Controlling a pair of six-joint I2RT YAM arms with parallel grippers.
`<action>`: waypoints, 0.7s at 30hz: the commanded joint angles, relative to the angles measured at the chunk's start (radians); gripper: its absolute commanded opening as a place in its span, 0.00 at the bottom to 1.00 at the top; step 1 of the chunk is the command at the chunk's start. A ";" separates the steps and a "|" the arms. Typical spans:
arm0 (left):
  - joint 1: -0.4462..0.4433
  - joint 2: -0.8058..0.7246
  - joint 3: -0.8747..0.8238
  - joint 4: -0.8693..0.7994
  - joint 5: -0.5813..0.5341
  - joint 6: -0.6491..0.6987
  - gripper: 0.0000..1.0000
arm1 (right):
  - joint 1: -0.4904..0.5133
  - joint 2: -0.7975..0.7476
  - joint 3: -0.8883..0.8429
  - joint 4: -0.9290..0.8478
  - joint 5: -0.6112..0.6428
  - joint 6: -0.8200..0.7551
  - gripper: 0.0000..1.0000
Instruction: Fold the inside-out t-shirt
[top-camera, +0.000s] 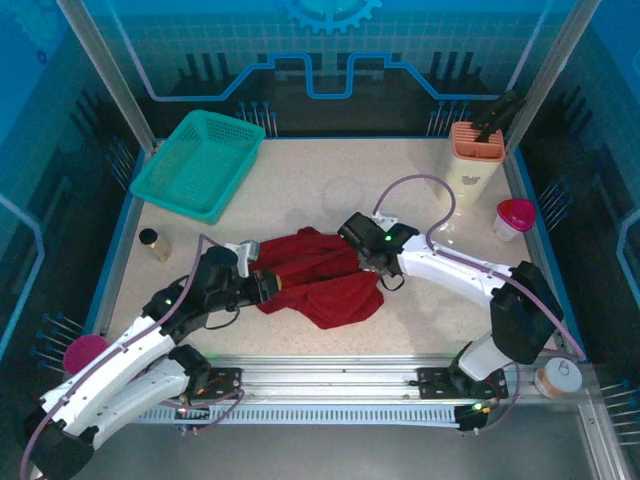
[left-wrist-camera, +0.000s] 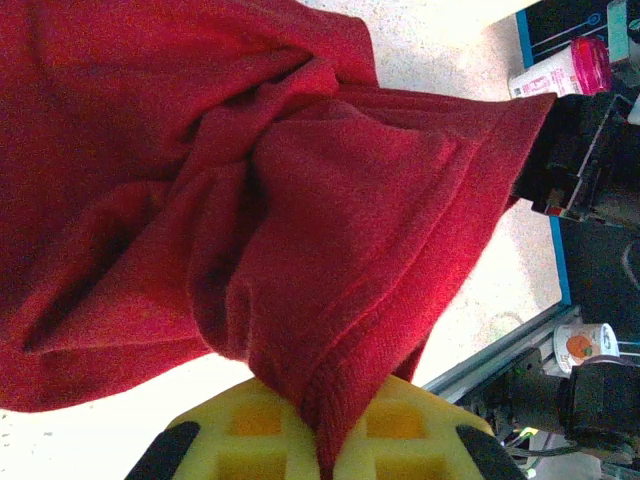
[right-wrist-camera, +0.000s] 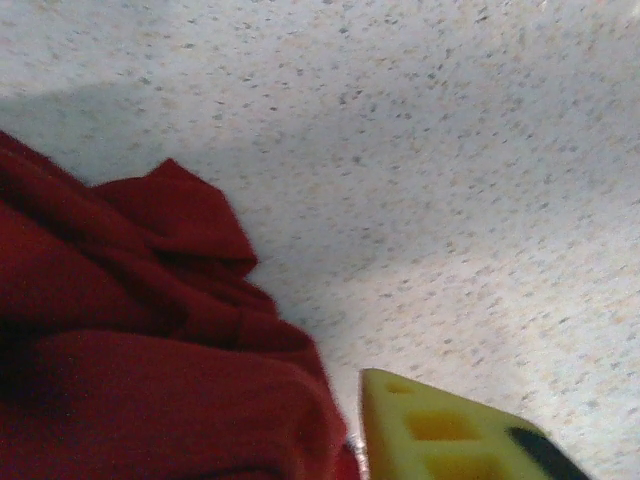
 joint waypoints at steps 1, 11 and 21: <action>-0.001 0.010 0.056 -0.037 -0.018 0.055 0.02 | -0.018 -0.070 0.055 -0.017 -0.090 -0.048 0.16; 0.000 0.285 0.652 -0.170 -0.103 0.357 0.00 | -0.153 -0.334 0.188 0.401 -0.445 -0.506 0.00; 0.005 0.395 1.242 -0.112 -0.103 0.479 0.00 | -0.285 -0.594 0.339 0.772 -0.470 -0.553 0.00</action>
